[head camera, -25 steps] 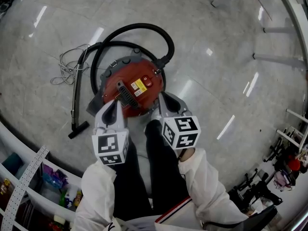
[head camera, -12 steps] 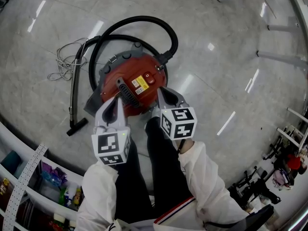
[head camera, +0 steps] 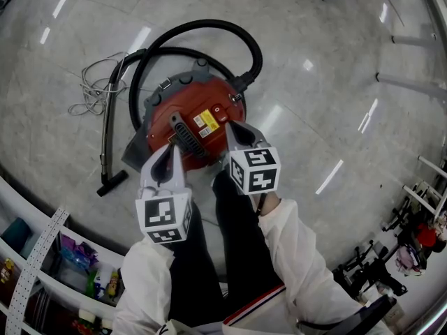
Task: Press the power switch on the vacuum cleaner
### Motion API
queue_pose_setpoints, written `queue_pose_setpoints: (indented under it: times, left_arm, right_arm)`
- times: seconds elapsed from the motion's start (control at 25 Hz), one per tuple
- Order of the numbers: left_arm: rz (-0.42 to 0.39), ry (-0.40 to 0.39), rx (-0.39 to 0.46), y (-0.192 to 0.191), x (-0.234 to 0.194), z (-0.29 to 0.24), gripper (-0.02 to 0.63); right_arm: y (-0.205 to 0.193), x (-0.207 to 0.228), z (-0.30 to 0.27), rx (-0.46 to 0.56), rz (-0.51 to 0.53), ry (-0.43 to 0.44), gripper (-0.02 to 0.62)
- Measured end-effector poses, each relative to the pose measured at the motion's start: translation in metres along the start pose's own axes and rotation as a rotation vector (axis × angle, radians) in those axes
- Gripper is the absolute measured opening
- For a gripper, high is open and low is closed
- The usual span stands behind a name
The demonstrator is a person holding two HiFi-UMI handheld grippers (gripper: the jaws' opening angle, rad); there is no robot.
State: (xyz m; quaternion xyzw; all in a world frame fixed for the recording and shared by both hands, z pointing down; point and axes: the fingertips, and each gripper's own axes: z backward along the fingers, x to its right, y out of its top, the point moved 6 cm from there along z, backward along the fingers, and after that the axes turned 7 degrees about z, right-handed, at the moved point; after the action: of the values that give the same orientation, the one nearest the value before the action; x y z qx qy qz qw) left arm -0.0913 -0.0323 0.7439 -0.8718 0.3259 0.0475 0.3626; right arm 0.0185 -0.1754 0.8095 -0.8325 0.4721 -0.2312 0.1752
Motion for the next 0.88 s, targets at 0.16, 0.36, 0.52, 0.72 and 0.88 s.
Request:
queue_pose_setpoints:
  times: [0.16,0.36,0.52,0.72,0.88]
  left_arm:
    - [0.008,-0.003,0.001,-0.002,0.002,-0.002,0.0]
    - [0.011,-0.007,-0.02,-0.007,0.004,-0.003,0.0]
    - [0.013,-0.009,-0.018,-0.006,0.004,-0.005,0.0]
    - [0.019,-0.009,-0.009,-0.004,0.007,-0.005,0.0]
    - [0.02,-0.019,-0.006,-0.002,0.009,-0.004,0.0]
  right_arm:
    - [-0.001,0.002,-0.008,-0.007,0.003,0.001,0.0]
    - [-0.003,0.001,-0.013,-0.015,0.018,0.005,0.0]
    - [-0.002,0.002,-0.015,-0.019,0.012,0.022,0.002]
    - [-0.002,0.003,-0.014,-0.026,0.025,0.027,0.002]
    - [-0.002,0.003,-0.013,-0.029,0.027,0.029,0.002]
